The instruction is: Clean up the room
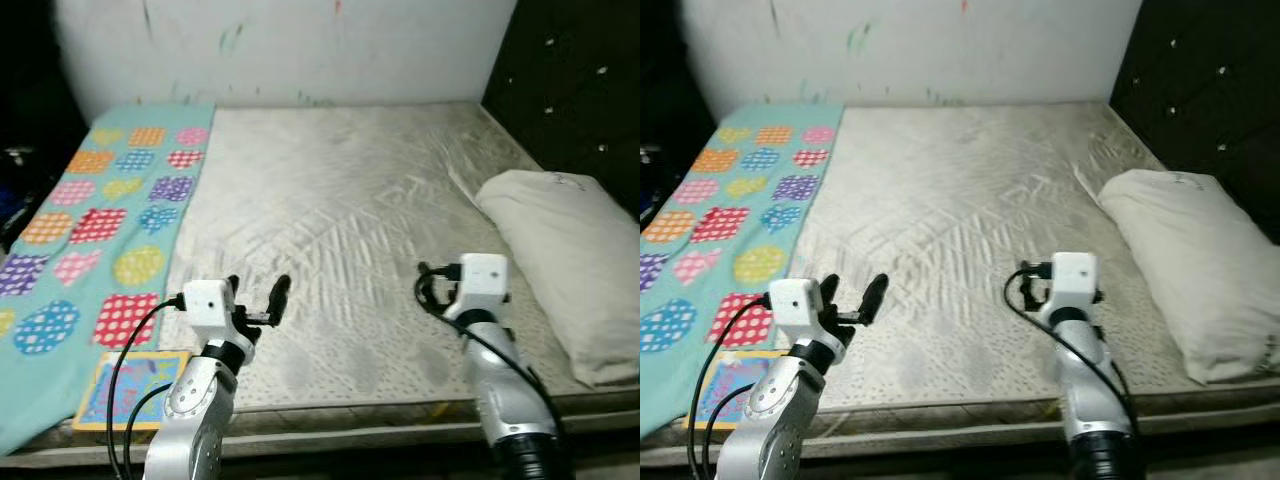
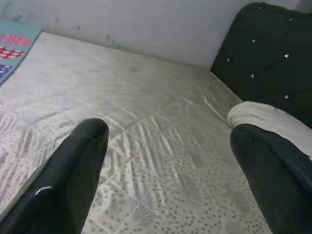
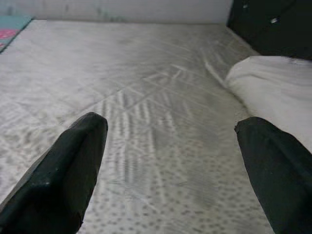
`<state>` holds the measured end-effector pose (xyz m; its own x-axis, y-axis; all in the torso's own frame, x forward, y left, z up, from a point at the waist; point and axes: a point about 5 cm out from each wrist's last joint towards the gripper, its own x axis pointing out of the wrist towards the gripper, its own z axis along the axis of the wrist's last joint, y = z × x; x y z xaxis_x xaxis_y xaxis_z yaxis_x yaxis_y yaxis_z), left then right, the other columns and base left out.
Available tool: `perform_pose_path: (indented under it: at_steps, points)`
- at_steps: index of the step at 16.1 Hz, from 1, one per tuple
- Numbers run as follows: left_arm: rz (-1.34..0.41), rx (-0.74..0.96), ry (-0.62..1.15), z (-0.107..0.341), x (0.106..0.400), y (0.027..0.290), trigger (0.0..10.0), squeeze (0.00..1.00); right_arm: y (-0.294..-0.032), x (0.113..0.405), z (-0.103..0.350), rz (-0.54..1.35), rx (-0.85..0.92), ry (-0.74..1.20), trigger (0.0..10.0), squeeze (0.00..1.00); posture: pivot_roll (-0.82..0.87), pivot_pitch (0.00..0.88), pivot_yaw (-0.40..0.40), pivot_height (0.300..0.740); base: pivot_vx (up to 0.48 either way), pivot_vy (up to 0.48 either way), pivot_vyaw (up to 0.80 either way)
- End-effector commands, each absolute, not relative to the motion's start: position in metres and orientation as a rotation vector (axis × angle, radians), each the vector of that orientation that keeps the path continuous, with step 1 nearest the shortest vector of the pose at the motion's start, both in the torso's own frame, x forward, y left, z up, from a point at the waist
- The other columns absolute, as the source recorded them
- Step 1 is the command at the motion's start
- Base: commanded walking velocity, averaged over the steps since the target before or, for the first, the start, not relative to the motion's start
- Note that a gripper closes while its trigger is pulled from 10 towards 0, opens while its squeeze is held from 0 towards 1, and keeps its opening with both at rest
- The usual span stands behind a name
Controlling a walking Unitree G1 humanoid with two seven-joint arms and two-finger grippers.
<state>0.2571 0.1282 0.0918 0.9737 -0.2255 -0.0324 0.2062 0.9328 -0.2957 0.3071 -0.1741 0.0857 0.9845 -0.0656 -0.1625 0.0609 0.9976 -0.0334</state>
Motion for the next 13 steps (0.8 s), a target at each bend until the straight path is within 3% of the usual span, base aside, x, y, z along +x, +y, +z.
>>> perform_pose_path:
  at_steps: [1, 5, 13]
  points:
    - [-0.205, -0.295, 0.077, 0.09, 0.2555, 0.134, 10.0, 0.0, -0.1659, 0.3094, 0.0901, -0.042, -0.023, 0.148, 10.0, 0.0, -0.1, 0.0, -0.019, 0.74, 0.0, 0.0, 0.0]
    - [-0.223, -0.29, 0.077, 0.0901, 0.2548, 0.1326, 10.0, 0.0, -0.1685, 0.3056, 0.0886, -0.035, -0.021, 0.154, 10.0, 0.0, -0.1, 0.0, -0.019, 0.74, 0.0, 0.163, 0.0]
    - [-0.208, -0.267, 0.085, 0.0889, 0.2545, 0.1353, 10.0, 0.0, -0.1654, 0.3063, 0.0879, -0.022, -0.018, 0.16, 10.0, 0.0, -0.09, 0.0, -0.024, 0.74, 0.0, 0.473, 0.0]
